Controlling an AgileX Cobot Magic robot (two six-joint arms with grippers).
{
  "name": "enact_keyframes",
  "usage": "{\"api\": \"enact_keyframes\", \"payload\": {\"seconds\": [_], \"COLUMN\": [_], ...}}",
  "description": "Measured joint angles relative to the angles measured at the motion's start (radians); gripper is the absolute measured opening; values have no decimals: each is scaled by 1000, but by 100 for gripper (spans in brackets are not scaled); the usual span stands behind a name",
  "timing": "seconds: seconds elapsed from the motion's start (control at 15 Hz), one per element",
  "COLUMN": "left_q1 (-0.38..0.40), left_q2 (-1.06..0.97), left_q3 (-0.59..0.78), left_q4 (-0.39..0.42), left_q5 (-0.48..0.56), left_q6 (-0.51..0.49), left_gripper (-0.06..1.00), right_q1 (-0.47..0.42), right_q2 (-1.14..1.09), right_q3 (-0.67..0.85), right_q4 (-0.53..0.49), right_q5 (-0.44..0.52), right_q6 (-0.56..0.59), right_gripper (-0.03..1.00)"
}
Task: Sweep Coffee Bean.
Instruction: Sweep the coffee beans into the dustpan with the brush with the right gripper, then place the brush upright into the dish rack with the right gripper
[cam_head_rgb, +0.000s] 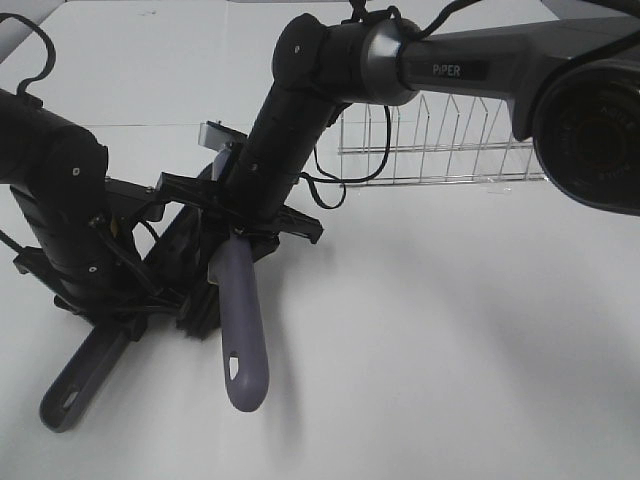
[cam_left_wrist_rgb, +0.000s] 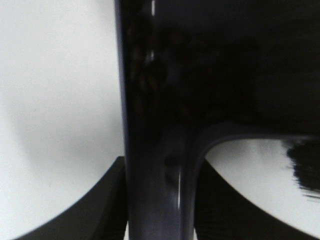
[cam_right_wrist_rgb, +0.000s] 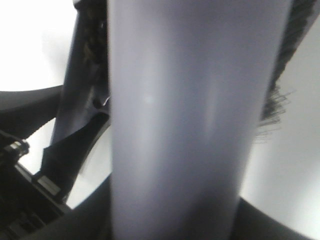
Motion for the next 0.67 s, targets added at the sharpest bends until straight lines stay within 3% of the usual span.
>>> {"api": "enact_keyframes", "payload": {"seconds": [0.33,0.67], "left_q1": [0,0], "left_q2": [0,0], "left_q3": [0,0], "left_q4": [1,1], "left_q5": [0,0], "left_q6": [2,6], "left_gripper": [33,33], "right_q1": [0,0], "right_q2": [0,0], "right_q3": [-25,-215], "right_q4": [-61,-174], "right_q5": [28,83], "right_q6": [2,20], "right_gripper": [30,30]}}
